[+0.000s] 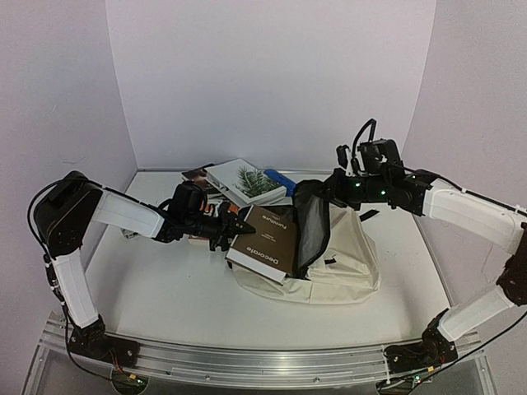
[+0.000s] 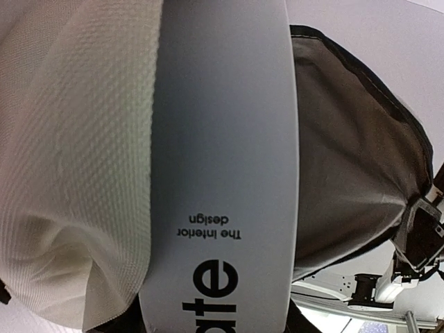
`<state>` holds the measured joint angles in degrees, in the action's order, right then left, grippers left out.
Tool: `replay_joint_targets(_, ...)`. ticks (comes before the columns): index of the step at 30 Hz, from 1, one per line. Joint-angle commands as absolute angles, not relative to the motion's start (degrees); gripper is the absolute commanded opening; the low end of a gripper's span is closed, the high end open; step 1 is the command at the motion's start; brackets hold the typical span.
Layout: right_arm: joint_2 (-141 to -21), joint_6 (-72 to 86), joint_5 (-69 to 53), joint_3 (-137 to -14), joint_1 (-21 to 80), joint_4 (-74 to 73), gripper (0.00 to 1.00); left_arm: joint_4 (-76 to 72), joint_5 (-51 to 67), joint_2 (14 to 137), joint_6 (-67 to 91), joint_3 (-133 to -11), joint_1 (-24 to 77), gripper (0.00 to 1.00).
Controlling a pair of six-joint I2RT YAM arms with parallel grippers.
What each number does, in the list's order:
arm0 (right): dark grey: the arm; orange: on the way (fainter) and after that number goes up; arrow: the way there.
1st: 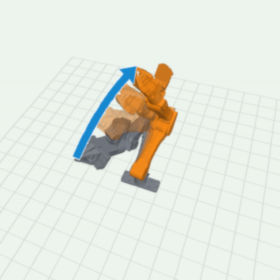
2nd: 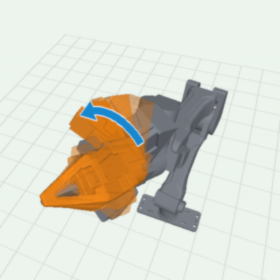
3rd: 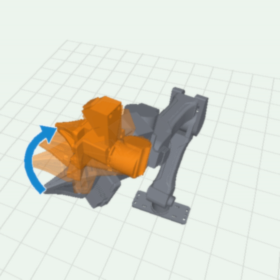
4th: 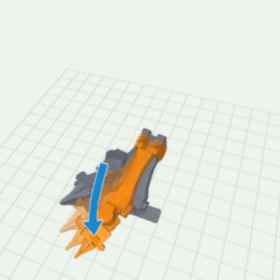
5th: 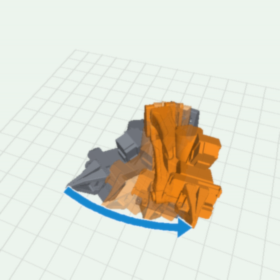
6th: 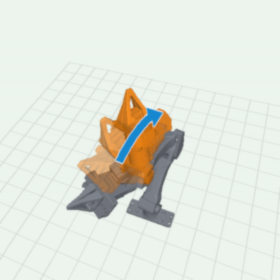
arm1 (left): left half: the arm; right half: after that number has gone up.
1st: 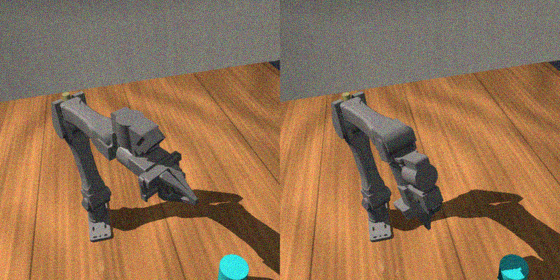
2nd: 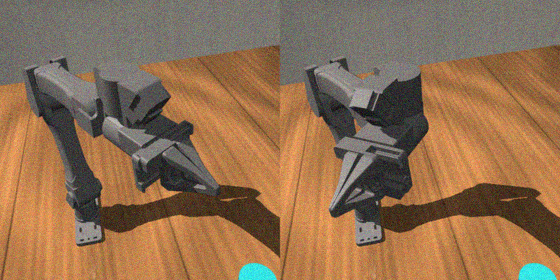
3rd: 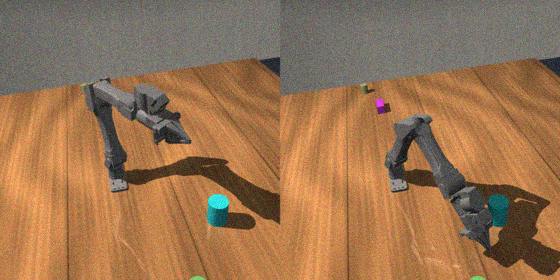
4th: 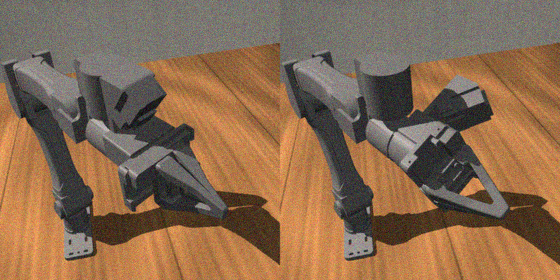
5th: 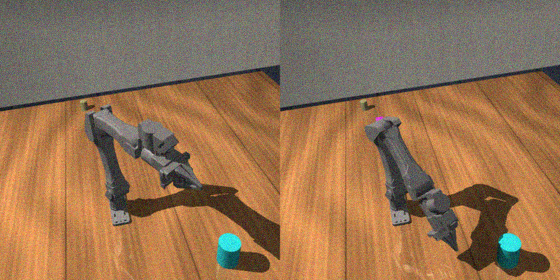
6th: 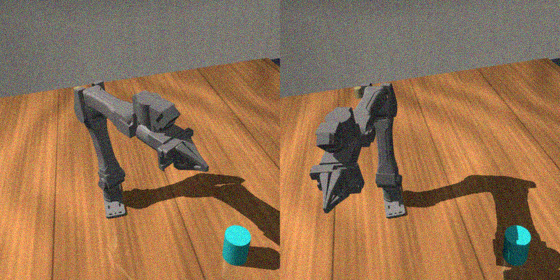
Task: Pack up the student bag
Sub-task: Place the book in the student bag.
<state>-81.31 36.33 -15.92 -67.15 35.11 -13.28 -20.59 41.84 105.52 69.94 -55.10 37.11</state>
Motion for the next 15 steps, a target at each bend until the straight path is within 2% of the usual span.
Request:
replay_joint_targets(1, -78.15, 36.94, -17.69, -68.92, 35.55, -6.55, 0.0, -24.26, 40.37, 109.7, 72.68, -60.29, 38.49, 0.2)
replay_joint_targets(7, -78.58, 37.51, -18.66, -68.54, 36.13, -3.27, 0.0, -31.84, 37.62, 114.09, 76.18, -63.21, 39.93, 0.19)
replay_joint_targets(15, -79.82, 37.95, -19.14, -68.97, 37.51, -1.22, 0.0, -36.88, 27.43, 116.07, 74.63, -65.11, 40.68, 0.19)
